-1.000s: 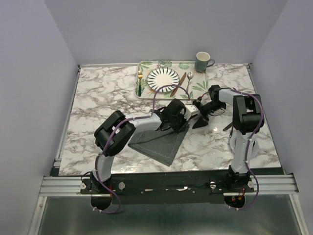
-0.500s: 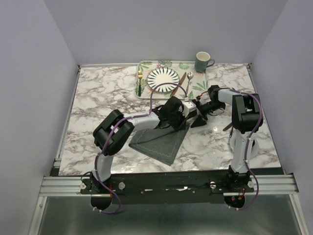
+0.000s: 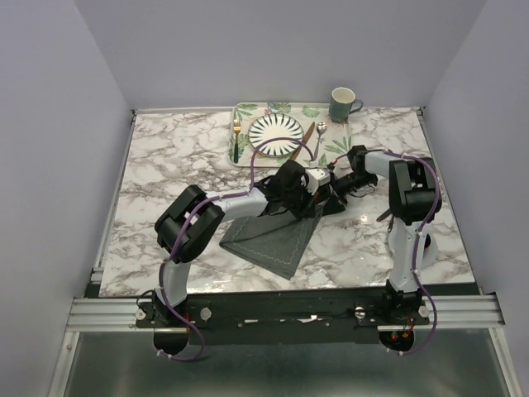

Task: Fold the napkin into a case and place the utensils inside
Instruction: Pick up the upper triangle-folded napkin from the center of the board.

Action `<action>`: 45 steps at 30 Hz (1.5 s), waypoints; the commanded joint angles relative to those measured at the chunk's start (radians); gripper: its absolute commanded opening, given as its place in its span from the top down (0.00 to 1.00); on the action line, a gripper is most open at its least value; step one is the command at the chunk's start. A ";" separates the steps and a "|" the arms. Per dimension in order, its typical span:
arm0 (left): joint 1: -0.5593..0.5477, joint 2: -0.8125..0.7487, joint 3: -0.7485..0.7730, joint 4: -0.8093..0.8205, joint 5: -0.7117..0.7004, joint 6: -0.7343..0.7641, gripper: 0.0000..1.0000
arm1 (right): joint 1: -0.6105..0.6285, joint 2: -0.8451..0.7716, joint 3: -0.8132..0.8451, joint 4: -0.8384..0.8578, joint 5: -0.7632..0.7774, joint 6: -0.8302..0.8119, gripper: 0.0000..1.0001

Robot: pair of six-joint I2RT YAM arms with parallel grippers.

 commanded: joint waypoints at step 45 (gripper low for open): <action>0.330 -0.223 -0.180 -0.675 0.313 0.234 0.64 | 0.149 -0.024 0.109 -0.036 0.378 -0.464 1.00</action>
